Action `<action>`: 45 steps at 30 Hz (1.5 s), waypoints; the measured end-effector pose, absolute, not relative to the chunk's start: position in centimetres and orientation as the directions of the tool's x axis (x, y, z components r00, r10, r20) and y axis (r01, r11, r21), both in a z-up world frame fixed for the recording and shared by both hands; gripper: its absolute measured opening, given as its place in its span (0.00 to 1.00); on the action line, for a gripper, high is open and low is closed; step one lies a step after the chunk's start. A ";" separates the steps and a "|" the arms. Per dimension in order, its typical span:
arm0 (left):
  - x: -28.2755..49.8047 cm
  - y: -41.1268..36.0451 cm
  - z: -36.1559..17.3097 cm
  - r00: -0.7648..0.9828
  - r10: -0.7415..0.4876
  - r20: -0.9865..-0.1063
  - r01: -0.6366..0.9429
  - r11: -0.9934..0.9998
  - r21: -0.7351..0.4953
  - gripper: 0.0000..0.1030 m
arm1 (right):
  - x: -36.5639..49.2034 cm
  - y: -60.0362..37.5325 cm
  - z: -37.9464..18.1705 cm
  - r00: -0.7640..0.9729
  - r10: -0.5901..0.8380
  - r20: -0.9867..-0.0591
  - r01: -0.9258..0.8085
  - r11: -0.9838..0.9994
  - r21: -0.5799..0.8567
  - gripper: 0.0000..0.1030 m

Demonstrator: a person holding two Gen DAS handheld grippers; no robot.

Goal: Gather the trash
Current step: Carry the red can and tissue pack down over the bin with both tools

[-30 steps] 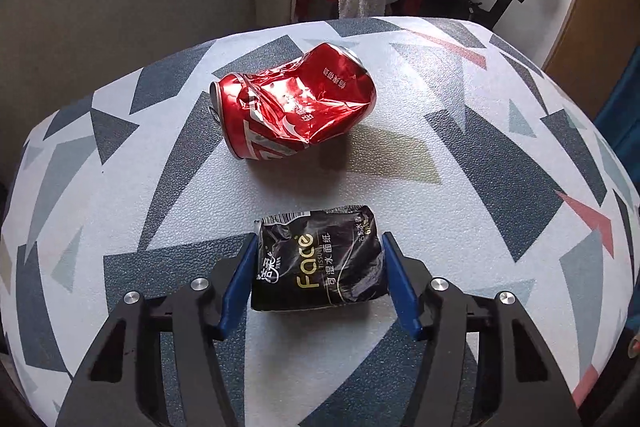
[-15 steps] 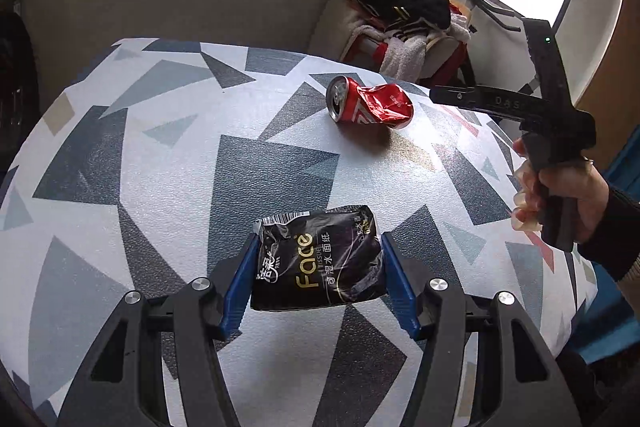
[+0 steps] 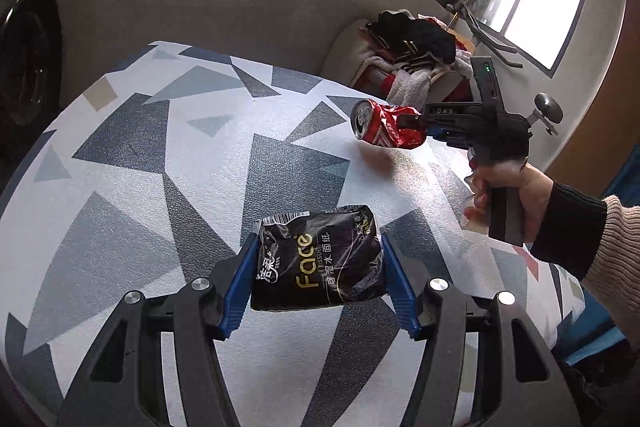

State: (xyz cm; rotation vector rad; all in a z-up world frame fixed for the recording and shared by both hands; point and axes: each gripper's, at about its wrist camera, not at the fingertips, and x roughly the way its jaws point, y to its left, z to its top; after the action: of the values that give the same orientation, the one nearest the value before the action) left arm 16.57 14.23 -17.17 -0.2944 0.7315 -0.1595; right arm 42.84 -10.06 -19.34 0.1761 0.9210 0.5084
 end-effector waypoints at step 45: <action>-2.8 2.5 -16.7 0.681 -0.332 -0.653 0.328 0.935 -0.133 0.94 | 0.8 -22.7 -20.0 0.469 0.577 -0.669 -0.547 0.784 0.293 0.26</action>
State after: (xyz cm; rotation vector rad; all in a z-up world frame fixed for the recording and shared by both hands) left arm -2.84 2.52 -16.65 -0.0053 0.7333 -0.3705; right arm 0.78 -22.71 -19.99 0.0390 0.8358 0.6890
